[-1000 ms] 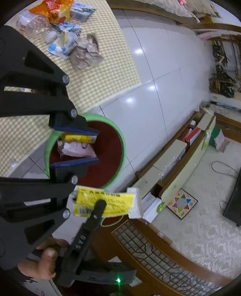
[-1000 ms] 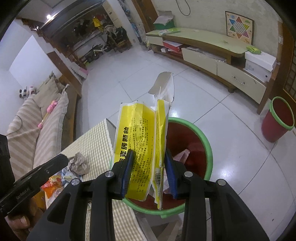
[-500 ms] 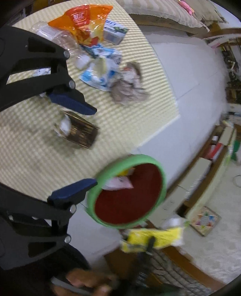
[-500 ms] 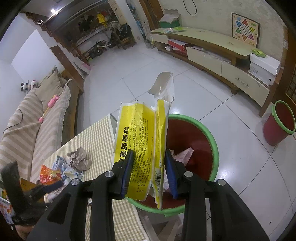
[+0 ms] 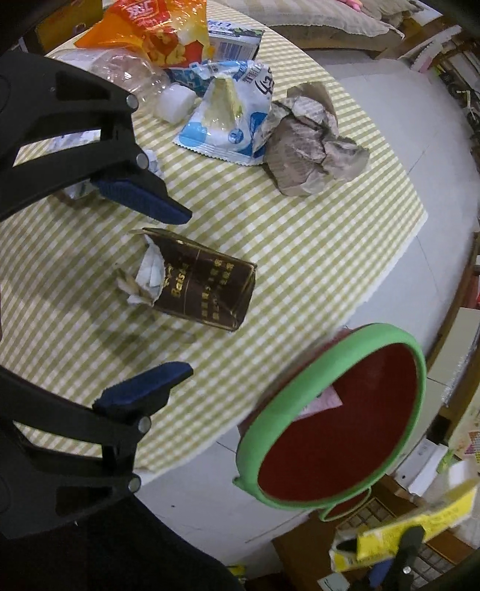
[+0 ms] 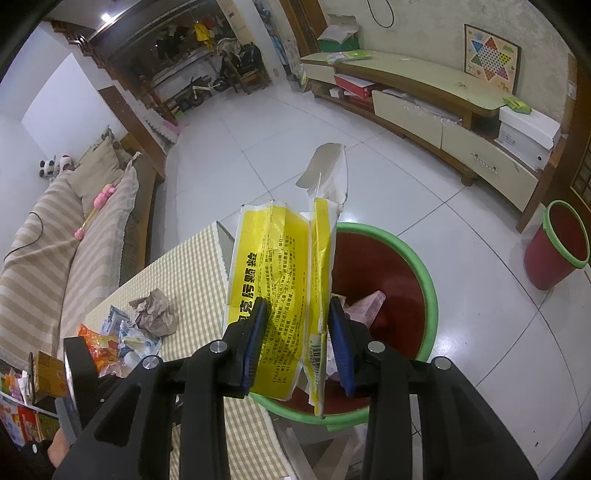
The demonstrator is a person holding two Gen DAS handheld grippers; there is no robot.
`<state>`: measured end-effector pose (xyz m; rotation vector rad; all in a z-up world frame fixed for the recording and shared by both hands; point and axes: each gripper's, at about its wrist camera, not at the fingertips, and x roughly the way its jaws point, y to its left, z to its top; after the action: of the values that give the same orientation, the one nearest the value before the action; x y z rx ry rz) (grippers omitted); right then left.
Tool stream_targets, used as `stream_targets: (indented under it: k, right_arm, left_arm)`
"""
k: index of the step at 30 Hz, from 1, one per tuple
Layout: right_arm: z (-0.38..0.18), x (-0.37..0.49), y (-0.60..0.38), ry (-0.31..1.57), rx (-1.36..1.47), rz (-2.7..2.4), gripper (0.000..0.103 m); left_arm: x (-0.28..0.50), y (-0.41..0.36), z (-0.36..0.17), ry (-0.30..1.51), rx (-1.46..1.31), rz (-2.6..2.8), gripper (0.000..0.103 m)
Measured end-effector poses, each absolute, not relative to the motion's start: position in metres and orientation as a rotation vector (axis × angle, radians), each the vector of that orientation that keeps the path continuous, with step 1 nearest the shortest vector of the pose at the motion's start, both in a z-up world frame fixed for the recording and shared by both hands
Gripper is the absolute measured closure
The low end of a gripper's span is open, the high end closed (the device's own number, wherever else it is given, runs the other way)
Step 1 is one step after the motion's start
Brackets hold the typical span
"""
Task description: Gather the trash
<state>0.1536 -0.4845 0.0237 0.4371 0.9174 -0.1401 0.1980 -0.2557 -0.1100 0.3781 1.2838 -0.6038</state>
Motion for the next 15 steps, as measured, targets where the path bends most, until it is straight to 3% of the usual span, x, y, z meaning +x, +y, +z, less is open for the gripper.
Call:
stream_targets:
  k: [6, 10, 15]
  right_arm:
    - [0.023, 0.154, -0.485, 0.920, 0.436, -0.142, 0.070]
    - [0.017, 0.153, -0.483, 0.926, 0.439, -0.141, 0.070]
    - [0.015, 0.153, -0.482, 0.927, 0.433, -0.143, 0.070]
  left_arm:
    - [0.203, -0.261, -0.131, 1.316, 0.413, -0.599, 0.030]
    - [0.203, -0.266, -0.139, 1.318, 0.419, -0.578, 0.052]
    - [0.200, -0.264, -0.134, 1.310, 0.403, -0.585, 0.053]
